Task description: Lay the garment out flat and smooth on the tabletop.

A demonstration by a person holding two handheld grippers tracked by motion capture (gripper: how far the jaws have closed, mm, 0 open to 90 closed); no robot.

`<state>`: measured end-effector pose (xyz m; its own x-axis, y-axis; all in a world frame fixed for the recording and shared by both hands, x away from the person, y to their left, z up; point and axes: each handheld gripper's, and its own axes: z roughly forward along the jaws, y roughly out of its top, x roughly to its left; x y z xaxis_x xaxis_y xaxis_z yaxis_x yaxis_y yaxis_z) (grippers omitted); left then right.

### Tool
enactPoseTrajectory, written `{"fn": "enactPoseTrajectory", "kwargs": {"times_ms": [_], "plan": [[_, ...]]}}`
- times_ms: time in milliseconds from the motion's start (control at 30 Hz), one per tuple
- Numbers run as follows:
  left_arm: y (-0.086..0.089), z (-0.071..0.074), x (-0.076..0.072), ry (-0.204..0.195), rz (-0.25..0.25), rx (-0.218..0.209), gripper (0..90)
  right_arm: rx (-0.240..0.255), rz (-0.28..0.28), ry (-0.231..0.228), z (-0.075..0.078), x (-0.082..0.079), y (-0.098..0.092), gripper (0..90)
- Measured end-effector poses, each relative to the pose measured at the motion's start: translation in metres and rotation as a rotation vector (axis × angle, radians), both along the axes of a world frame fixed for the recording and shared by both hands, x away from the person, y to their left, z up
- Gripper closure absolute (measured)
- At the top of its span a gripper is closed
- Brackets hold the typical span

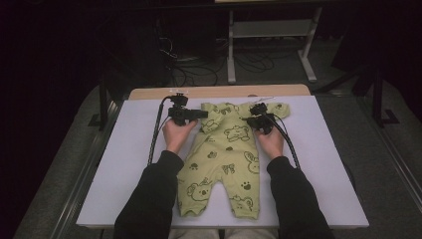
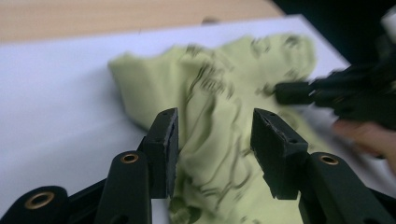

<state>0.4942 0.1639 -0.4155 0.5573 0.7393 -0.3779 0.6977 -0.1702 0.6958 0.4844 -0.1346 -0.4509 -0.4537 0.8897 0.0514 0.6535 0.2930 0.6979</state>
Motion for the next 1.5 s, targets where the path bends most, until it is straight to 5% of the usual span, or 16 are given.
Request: {"fn": "enactPoseTrajectory", "kwargs": {"times_ms": [100, 167, 233, 333, 533, 833, 967, 1100, 1367, 1500], "plan": [[-0.004, -0.01, 0.002, 0.033, 0.004, -0.001, 58.8, -0.002, 0.0, -0.001, 0.0, 0.0, 0.0, 85.2], [-0.006, -0.011, 0.001, 0.014, -0.013, -0.009, 76.0, -0.002, 0.0, -0.001, 0.0, 0.0, 0.0, 85.2], [-0.006, -0.006, -0.001, -0.02, -0.007, -0.013, 83.4, -0.004, 0.001, -0.002, 0.0, 0.0, 0.0, 85.2], [0.002, 0.002, -0.005, -0.082, 0.016, -0.009, 84.9, 0.001, 0.0, -0.002, 0.001, 0.0, 0.0, 85.2], [0.033, 0.004, -0.009, -0.117, 0.113, 0.005, 85.6, -0.005, -0.001, -0.003, 0.001, -0.001, 0.0, 85.2], [0.102, 0.013, -0.016, -0.2, 0.298, 0.032, 86.5, 0.0, -0.001, 0.003, 0.001, 0.0, 0.0, 85.2], [0.129, 0.012, -0.018, -0.202, 0.398, 0.007, 86.5, 0.0, -0.003, 0.002, 0.001, 0.0, 0.0, 85.2], [0.146, 0.011, -0.021, -0.213, 0.465, 0.031, 86.5, 0.0, -0.002, 0.002, 0.001, 0.0, 0.0, 85.2], [0.167, -0.008, -0.023, -0.154, 0.583, 0.102, 86.5, -0.004, -0.002, 0.001, 0.001, 0.0, 0.0, 85.2], [0.163, -0.021, -0.022, -0.146, 0.594, 0.184, 86.4, -0.006, -0.002, -0.001, 0.001, 0.0, 0.001, 85.2]]}}
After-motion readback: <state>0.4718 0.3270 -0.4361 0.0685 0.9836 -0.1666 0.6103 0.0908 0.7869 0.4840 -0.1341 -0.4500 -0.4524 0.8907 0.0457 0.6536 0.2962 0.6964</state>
